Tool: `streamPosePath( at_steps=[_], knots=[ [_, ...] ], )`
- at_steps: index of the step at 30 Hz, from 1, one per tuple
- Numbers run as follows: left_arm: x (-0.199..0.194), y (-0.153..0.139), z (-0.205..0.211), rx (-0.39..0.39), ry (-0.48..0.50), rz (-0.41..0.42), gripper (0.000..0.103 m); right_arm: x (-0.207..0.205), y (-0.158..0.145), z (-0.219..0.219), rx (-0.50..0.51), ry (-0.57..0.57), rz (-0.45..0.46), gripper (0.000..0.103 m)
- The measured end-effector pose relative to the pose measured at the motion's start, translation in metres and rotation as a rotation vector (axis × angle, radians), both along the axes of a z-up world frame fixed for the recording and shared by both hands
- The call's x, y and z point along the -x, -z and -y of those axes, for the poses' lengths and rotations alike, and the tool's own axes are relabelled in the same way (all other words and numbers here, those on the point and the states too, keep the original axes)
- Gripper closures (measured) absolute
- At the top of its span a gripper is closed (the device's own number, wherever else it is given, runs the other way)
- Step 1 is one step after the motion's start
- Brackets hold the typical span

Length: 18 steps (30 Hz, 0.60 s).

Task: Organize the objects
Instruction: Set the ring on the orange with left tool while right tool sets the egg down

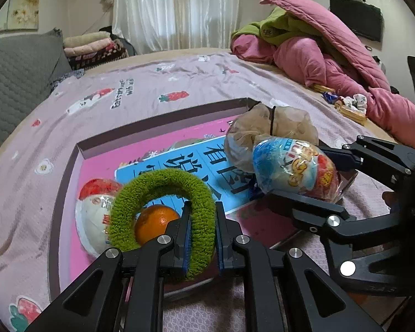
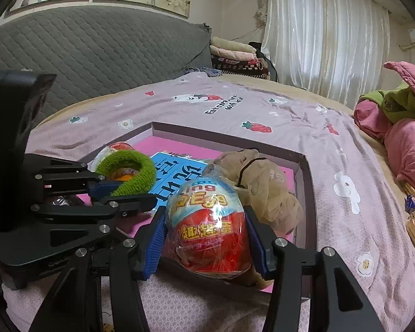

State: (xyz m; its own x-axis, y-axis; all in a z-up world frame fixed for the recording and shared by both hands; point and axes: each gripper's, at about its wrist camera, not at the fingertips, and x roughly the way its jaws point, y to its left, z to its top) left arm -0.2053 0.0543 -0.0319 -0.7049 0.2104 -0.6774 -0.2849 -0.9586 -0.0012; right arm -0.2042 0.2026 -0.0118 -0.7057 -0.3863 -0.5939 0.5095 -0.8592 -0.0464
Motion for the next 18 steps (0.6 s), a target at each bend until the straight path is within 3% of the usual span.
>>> streamPosePath(
  at_steps=[6,9,12,14,18],
  knots=[
    [0.0022,0.0001,0.0014,-0.014,-0.005,0.005,0.087,0.0011,0.002,0.0002,-0.007,0.007,0.013,0.049],
    [0.0026,-0.0006,0.0027,-0.025,-0.004,0.005,0.084,-0.0004,0.001,-0.0003,-0.006,0.009,0.01,0.043],
    [0.0021,-0.003,0.0042,-0.047,0.005,0.002,0.074,-0.0039,-0.0014,-0.0022,0.001,0.005,0.007,0.038],
    [0.0003,-0.005,0.0039,-0.052,0.009,-0.009,0.062,-0.0058,-0.0031,-0.0038,0.005,0.008,0.001,0.034],
    [-0.0015,-0.0095,0.0054,-0.053,-0.004,-0.028,0.053,-0.0064,-0.0071,-0.0086,0.023,0.018,-0.004,0.031]
  ],
)
